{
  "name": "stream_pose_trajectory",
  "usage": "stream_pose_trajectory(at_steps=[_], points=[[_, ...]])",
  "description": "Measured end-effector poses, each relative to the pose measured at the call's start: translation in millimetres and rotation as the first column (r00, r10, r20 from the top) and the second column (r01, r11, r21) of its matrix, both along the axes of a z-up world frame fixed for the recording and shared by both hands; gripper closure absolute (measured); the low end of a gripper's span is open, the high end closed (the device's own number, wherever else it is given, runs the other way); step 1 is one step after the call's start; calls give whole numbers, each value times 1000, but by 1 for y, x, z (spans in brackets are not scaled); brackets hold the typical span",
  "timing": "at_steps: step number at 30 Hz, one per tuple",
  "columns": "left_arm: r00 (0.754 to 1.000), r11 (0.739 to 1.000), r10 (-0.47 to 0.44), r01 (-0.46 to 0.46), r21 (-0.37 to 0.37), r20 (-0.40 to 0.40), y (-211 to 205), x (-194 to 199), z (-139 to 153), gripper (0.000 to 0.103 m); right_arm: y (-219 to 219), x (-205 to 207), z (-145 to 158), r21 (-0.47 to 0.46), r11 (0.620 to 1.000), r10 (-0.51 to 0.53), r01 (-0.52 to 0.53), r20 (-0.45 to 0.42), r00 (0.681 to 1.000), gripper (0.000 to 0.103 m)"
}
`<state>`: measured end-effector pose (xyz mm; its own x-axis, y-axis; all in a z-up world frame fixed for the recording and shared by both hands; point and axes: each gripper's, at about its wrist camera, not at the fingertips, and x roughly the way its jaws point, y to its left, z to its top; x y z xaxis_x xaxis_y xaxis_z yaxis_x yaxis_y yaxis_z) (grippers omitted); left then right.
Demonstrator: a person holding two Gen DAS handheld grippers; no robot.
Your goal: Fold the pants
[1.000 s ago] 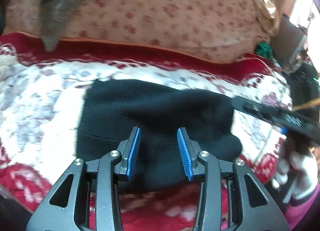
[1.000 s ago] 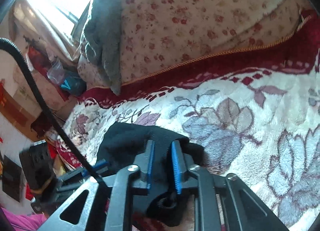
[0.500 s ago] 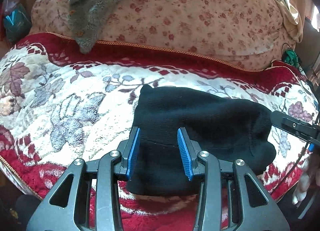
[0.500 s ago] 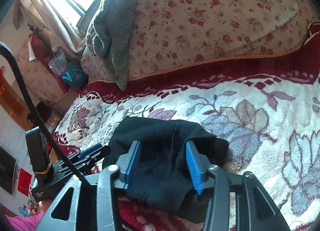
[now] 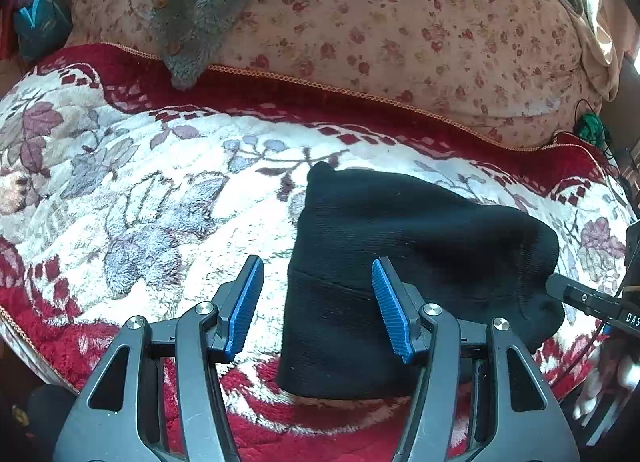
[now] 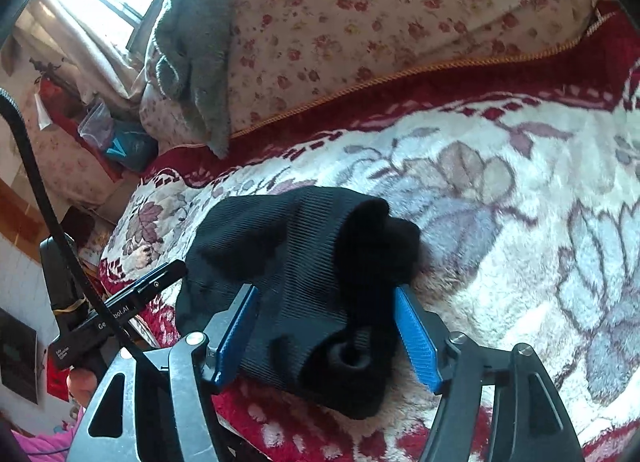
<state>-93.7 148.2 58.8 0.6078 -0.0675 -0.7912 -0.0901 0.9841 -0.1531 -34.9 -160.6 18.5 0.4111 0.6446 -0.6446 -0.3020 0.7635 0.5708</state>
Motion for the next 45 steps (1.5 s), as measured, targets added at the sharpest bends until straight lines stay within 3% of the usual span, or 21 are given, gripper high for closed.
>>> stream_pose_trajectory(at_steps=[12, 21, 31, 37, 39, 42, 45], points=[[1000, 1000, -10, 9, -18, -14, 7, 7, -12, 47, -3, 8, -25, 104, 994, 39, -31, -76, 996, 31], [999, 983, -37, 33, -183, -22, 31, 12, -23, 40, -14, 17, -38, 235, 971, 63, -34, -115, 991, 29], [996, 960, -88, 77, -268, -29, 31, 17, -29, 38, -32, 19, -30, 200, 979, 52, -30, -106, 993, 29], [993, 945, -116, 99, -313, -37, 27, 24, -35, 37, -38, 21, -41, 273, 962, 69, -34, -120, 990, 25], [991, 935, -128, 108, -338, -38, 27, 26, -38, 37, -37, 20, -40, 283, 958, 85, -51, -107, 991, 21], [986, 920, -160, 129, -370, -54, 24, 31, -44, 25, -32, 22, -39, 316, 943, 136, -104, -79, 988, 20], [986, 913, -160, 127, -389, -53, 22, 34, -49, 24, -20, 27, -46, 363, 917, 206, -164, -81, 975, 20]])
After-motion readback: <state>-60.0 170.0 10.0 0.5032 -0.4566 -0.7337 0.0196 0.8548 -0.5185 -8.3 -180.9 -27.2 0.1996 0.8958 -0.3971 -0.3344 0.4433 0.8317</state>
